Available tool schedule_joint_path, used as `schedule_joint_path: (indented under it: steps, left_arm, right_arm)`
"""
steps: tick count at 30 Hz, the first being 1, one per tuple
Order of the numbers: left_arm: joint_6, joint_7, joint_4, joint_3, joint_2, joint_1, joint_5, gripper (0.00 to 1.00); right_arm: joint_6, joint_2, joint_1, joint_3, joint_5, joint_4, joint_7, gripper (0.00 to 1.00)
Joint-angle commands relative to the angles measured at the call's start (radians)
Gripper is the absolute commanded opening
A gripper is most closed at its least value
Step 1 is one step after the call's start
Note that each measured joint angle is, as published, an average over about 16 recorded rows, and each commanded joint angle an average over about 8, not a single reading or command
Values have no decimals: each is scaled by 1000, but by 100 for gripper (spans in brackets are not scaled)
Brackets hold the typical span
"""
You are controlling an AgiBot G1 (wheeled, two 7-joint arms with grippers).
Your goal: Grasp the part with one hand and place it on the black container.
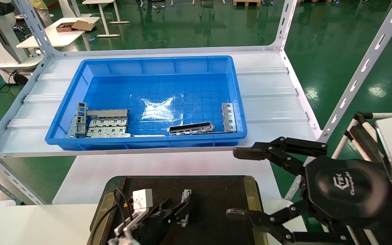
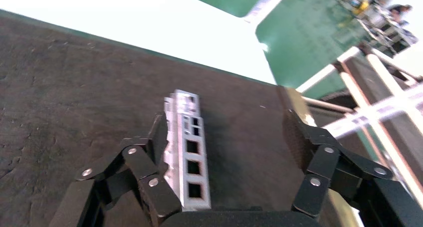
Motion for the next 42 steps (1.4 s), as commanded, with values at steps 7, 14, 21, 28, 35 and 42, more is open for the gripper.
schedule_joint_path:
  steps: [7,14,21,28,35,42]
  left_arm:
    - [118,-14,-183,16,-179,12,-35,100]
    - [324,71,-202,-58,-259,3,-100,100]
    - [606,308,-199,-221,-337,67,-284,100]
    - [802,481,-192,-338,-418,146,-430,100]
    - [908,541,-190,-386,-476,172,-494,100]
    - [991,576,-190,-424,-523,166,-540,100]
  right_arm:
    - [0,0,0,0,0,0,0,100]
    - [0,0,0,0,0,0,0,100]
    - [0,0,0,-1,0,0,0,100]
    - [0,0,0,-1,0,0,0,100]
    - [0,0,0,-1,1,0,0,100]
    - [0,0,0,-1,1,0,0,100]
